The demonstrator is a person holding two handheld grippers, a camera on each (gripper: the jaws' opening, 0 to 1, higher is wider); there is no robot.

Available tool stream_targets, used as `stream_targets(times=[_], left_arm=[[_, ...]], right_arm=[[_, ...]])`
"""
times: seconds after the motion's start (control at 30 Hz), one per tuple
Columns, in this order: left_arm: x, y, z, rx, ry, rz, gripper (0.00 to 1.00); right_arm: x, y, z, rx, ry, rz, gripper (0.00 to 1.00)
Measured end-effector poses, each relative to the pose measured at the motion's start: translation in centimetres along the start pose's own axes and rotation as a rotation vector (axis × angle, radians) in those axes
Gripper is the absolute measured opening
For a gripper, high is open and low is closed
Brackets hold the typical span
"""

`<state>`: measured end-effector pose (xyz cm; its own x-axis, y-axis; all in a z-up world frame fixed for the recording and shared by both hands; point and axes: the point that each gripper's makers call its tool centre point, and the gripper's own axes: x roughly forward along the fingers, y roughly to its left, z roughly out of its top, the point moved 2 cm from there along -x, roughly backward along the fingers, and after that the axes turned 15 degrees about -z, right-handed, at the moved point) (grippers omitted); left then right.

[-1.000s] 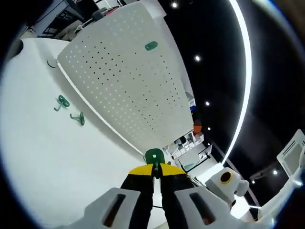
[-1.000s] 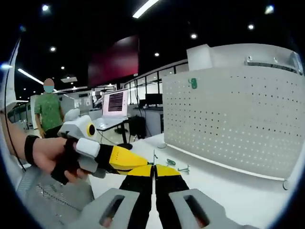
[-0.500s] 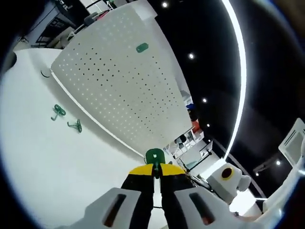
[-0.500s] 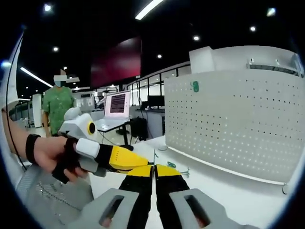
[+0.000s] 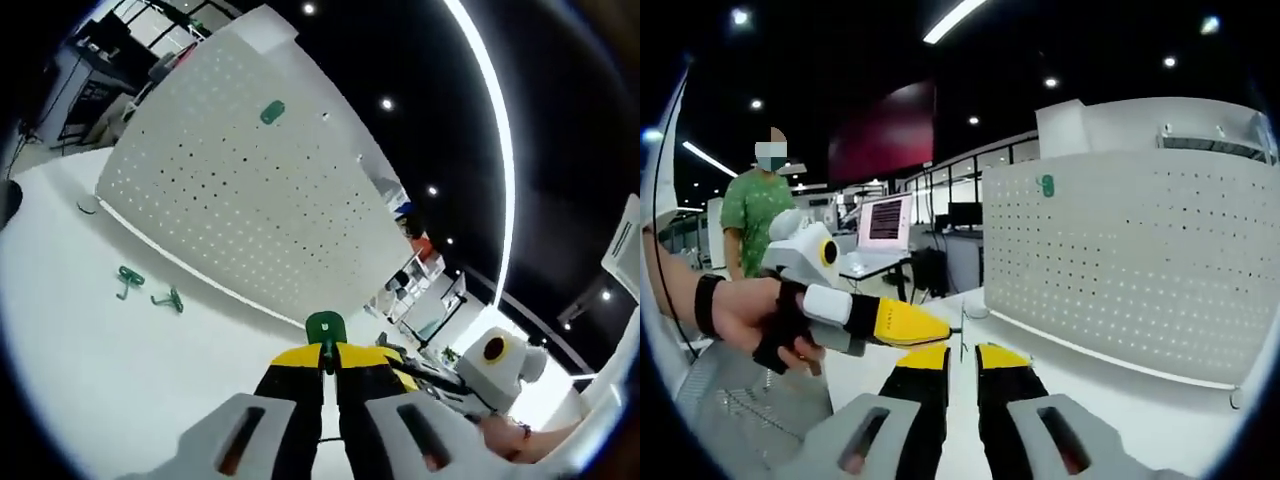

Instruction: Insert the hook assembly into the mounting plate slot until the hook locks in place.

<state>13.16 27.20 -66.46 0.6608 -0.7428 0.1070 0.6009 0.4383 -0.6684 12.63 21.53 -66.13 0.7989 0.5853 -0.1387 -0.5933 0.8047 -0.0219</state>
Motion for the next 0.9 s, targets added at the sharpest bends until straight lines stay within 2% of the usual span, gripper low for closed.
stream_targets(times=[0.23,0.4,0.5,0.57,0.8,0.9], left_arm=[[1.3,0.1,1.6,0.168,0.038,0.042,0.03],[2.5,-0.1,2.7,0.278,0.053,0.068,0.03],[3.1,-0.2,3.2,0.305,0.067,0.076,0.03],[3.3,-0.1,3.7,0.316,0.056,0.098,0.03],[4.0,0.5,4.9,0.345,0.038,0.13,0.03],[4.2,0.7,5.8,0.396,0.033,0.164,0.03]], right_arm=[[-0.5,-0.9,-0.3,-0.004,0.015,-0.029,0.13],[-0.9,-1.9,-0.7,0.004,0.022,-0.06,0.25],[-1.2,-2.2,-0.8,0.01,0.031,-0.064,0.25],[-1.4,-2.4,-1.2,0.003,0.058,-0.064,0.26],[-2.1,-2.8,-1.8,0.01,0.081,-0.062,0.32],[-2.5,-2.9,-1.9,0.003,0.084,-0.057,0.33]])
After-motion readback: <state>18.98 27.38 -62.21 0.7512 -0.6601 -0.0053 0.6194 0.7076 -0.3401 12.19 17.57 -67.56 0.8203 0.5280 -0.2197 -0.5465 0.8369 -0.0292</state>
